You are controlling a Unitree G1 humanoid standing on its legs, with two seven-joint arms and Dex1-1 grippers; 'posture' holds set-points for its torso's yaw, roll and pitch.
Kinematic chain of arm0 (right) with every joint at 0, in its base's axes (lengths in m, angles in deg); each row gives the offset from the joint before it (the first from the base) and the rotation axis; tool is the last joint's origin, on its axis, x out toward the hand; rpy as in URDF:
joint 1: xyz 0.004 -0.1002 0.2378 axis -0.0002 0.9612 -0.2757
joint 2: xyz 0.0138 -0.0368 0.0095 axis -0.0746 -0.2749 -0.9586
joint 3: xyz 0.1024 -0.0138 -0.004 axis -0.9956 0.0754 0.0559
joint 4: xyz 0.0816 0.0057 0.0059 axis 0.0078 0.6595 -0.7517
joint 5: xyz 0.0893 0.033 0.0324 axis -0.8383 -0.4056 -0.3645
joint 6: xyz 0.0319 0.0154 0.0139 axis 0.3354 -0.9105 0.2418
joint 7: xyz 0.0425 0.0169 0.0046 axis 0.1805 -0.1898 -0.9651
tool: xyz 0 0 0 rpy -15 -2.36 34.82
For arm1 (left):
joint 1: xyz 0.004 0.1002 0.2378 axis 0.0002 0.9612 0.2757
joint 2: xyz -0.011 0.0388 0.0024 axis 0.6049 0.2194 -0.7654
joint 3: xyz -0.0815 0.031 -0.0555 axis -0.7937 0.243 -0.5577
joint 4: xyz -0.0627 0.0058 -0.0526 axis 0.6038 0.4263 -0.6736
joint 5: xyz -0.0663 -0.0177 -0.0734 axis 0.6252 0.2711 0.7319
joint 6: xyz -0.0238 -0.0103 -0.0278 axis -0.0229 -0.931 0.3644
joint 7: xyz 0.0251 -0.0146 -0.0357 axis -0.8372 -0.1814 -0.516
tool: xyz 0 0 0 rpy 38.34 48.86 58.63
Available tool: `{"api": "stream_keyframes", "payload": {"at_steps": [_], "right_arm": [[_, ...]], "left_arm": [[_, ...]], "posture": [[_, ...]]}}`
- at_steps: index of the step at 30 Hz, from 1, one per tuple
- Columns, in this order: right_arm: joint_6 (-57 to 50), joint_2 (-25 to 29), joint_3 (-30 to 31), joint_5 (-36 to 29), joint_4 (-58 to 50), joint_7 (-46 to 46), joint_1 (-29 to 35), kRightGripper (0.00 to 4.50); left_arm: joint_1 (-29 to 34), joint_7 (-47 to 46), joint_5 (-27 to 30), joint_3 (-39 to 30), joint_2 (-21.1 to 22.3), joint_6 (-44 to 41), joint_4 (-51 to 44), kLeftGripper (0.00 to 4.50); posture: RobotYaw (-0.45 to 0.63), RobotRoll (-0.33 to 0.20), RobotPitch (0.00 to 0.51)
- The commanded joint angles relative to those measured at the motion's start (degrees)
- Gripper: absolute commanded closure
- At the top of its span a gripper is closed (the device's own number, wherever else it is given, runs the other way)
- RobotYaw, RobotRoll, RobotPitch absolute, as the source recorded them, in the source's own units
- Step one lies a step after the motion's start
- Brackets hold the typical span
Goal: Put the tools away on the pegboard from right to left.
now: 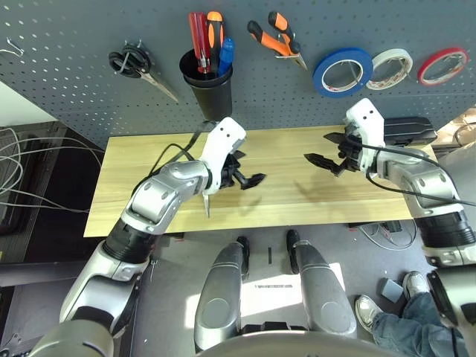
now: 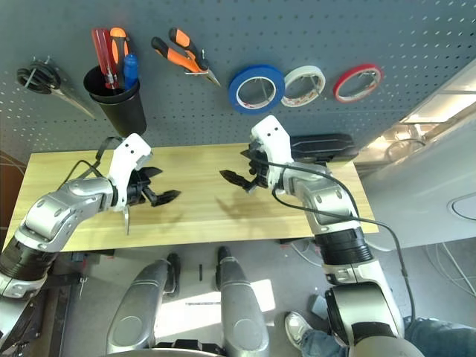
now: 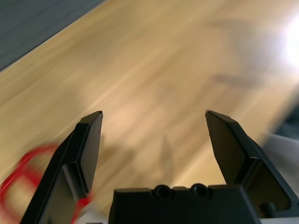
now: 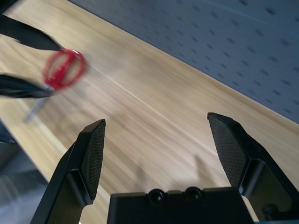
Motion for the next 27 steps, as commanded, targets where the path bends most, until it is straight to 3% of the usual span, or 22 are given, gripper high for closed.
{"api": "stream_keyframes", "payload": {"at_steps": [1, 9, 20, 27], "right_arm": [[-0.96, -0.52, 1.69, 0.02, -0.75, -0.63, 0.78, 0.00], [0.57, -3.16, 5.16, 1.49, -0.45, -0.63, 0.66, 0.00], [1.21, -6.71, 6.24, 1.90, -0.77, -0.72, 0.02, 0.00], [1.36, -7.30, 6.28, 2.05, -1.40, -0.50, 0.12, 0.00]], "left_arm": [[0.94, -4.94, -4.83, -2.88, -0.24, 1.51, 7.37, 0.02], [2.08, -11.95, -9.28, -9.78, -2.66, 3.04, 17.09, 0.02], [-3.88, -15.88, -12.61, -14.34, -5.40, 20.04, 40.99, 0.02], [-7.30, -14.12, -14.00, -14.09, -6.57, 24.79, 51.64, 0.02]], "posture": [[0.09, 0.000, 0.329], [0.10, 0.000, 0.329], [0.09, 0.000, 0.335], [0.08, 0.000, 0.334]]}}
